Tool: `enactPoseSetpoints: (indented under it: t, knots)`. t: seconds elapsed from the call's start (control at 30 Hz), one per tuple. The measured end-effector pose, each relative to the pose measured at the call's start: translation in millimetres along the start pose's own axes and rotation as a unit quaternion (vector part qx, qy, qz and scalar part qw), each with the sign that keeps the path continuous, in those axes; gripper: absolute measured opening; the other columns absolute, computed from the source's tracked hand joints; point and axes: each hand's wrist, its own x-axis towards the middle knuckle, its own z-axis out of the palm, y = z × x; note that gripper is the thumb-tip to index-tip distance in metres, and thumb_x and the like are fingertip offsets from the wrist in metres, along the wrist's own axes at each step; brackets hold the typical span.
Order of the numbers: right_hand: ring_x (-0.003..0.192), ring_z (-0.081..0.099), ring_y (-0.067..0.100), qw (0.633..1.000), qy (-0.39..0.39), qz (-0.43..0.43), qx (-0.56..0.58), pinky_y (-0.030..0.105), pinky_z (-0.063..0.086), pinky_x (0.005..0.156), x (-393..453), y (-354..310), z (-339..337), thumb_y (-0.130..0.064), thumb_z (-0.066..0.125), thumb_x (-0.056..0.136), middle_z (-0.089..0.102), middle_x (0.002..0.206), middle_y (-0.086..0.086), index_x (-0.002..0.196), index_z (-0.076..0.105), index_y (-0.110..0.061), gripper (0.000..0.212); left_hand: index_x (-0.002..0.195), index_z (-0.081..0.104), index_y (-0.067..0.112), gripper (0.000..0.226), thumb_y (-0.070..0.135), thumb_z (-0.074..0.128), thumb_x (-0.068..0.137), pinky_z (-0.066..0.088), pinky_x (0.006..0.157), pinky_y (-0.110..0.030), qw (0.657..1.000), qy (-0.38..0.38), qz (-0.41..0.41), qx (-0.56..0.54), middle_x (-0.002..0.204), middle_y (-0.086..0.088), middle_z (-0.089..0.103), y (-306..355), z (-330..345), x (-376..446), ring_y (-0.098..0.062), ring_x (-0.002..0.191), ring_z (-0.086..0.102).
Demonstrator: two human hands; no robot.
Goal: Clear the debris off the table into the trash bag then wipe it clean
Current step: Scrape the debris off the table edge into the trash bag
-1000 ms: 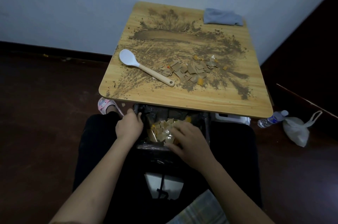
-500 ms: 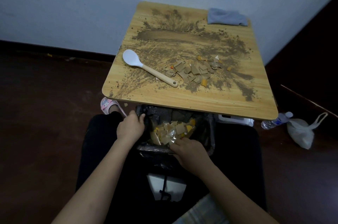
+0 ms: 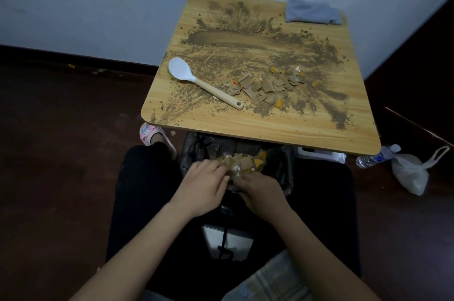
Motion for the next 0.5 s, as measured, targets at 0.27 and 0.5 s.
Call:
enactPoseSetpoints:
  t: [0.27,0.5]
  knots:
    - [0.059,0.064,0.022,0.997,0.076,-0.024,0.016,0.021,0.044,0.043,-6,-1,-3,-0.028,0.067,0.073,0.064,0.066,0.0,0.067,0.071,-0.014,0.016,0.122,0.053,0.02,0.037,0.032,0.046,0.088,0.04,0.087,-0.033,0.988,-0.14,0.004,0.072,0.12,0.002,0.054,8,5,2,-0.022,0.114,0.047]
    - [0.051,0.06,0.02,0.997,0.065,-0.029,0.019,0.018,0.039,0.041,2,-4,-2,-0.024,0.093,0.043,0.06,0.057,-0.003,0.057,0.067,-0.021,0.03,0.122,0.058,0.022,0.032,0.021,0.044,0.093,0.042,0.086,-0.032,0.975,-0.171,-0.01,0.141,0.122,0.0,0.057,12,7,17,-0.023,0.117,0.049]
